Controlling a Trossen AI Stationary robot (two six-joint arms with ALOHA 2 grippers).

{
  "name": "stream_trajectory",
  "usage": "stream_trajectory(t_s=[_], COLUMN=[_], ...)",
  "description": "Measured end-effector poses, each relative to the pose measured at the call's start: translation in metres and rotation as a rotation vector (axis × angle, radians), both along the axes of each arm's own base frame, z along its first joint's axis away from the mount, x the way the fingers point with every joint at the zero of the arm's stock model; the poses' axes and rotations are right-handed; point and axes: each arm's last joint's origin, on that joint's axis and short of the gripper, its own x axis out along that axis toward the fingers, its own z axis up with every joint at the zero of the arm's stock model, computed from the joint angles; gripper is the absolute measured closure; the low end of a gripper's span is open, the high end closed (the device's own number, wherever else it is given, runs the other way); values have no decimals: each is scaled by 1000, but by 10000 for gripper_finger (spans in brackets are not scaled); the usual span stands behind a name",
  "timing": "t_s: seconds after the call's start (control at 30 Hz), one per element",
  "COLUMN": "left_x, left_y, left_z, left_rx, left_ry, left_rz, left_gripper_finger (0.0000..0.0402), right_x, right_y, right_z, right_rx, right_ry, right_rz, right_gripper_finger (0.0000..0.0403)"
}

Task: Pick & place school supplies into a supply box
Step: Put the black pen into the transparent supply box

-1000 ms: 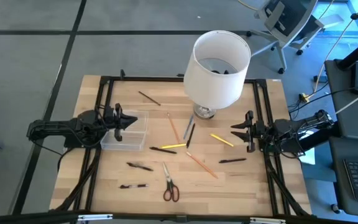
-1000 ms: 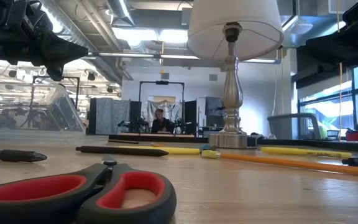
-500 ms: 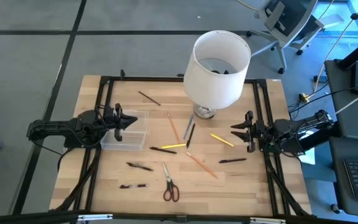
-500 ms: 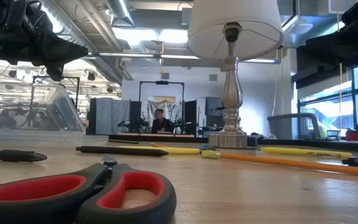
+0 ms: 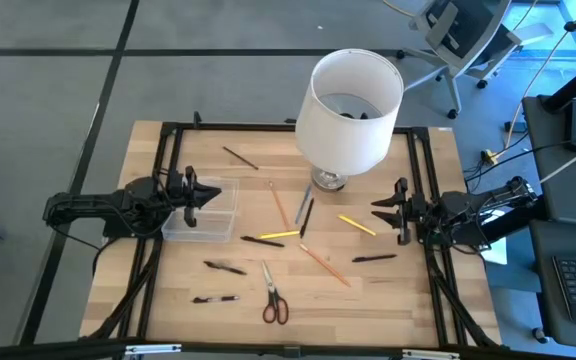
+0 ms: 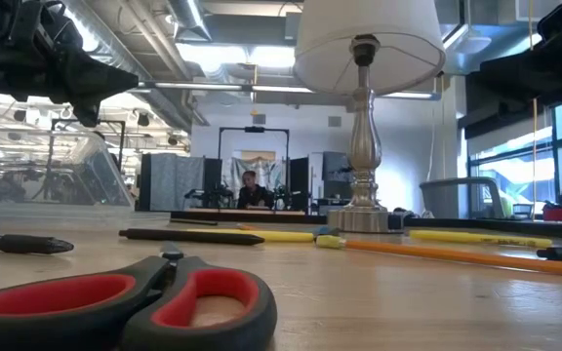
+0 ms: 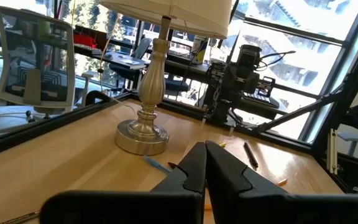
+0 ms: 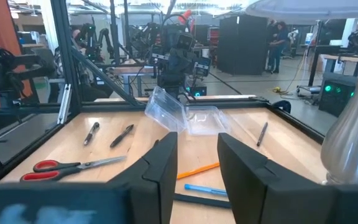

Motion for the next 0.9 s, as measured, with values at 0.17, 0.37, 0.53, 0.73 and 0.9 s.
stream_trajectory(t_s=[0.17, 0.37, 0.53, 0.73, 0.9], left_x=[0, 0, -4, -10, 13], left_y=[0, 0, -2, -7, -12], left_z=[0, 0, 23, 68, 113], left_rx=[0, -41, 4, 146, 269], left_ry=[-1, -14, -241, -404, -312], left_rz=[7, 7, -61, -172, -249], left_gripper_finger=[398, 398, 397, 397, 397], right_x=[0, 0, 0, 0, 0], right_y=[0, 0, 0, 0, 0], right_z=[0, 0, 0, 0, 0], right_rx=[72, 86, 88, 88, 85], right_ry=[-5, -6, -6, -6, -5], right_rz=[5, 5, 5, 5, 5], right_gripper_finger=[283, 283, 283, 283, 283])
